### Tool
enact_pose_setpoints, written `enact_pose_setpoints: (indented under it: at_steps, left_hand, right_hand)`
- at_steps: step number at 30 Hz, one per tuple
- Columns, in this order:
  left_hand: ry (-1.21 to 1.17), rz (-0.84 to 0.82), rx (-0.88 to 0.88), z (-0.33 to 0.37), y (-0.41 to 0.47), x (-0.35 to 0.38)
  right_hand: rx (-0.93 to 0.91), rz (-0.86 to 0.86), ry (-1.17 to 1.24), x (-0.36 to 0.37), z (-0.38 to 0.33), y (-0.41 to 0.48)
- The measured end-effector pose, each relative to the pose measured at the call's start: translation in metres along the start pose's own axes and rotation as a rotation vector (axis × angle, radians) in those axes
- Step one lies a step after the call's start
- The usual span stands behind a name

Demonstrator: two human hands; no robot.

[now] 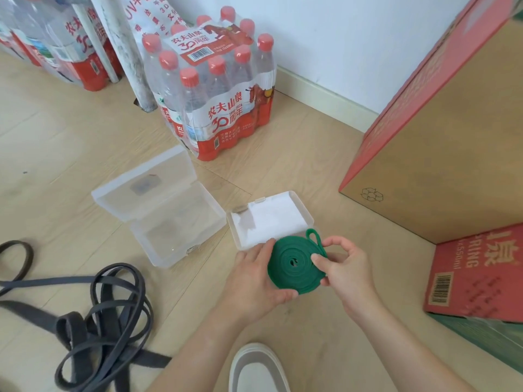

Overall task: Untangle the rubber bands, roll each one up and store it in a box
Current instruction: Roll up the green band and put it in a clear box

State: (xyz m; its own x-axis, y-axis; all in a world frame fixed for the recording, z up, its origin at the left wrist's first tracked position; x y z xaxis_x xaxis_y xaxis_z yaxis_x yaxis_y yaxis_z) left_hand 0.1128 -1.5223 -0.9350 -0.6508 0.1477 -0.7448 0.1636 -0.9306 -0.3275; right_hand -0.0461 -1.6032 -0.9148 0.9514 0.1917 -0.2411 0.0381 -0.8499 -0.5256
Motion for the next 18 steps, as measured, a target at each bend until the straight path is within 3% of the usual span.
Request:
enact_pose_setpoints:
  at_steps: [7,13,18]
  left_hand:
    - [0.191,-0.009,-0.031,-0.009,0.003,0.006]
    - [0.213,-0.023,-0.046,-0.015,0.003,0.008]
    - [0.203,-0.018,-0.037,-0.016,0.007,0.004]
  right_hand:
    - [0.013,-0.083,-0.167,0.026,0.012,0.009]
    - [-0.065,-0.114,-0.428,0.036,0.014,0.010]
    - [-0.112,-0.119,-0.498,0.037,0.015,0.007]
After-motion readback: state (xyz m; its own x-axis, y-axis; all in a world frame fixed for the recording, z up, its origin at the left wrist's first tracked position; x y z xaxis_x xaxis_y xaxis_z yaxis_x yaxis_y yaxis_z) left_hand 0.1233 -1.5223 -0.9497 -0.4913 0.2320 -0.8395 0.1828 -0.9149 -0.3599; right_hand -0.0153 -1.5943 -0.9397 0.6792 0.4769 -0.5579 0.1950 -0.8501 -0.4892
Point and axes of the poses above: each hand's wrist, its own y-axis towards the middle knuckle, its own x-axis out of the palm, z = x × y, the point moved 6 cm from there along y, towards the middle knuckle, and after that the axes turned 7 degrees about y, right-handed, at the moved point
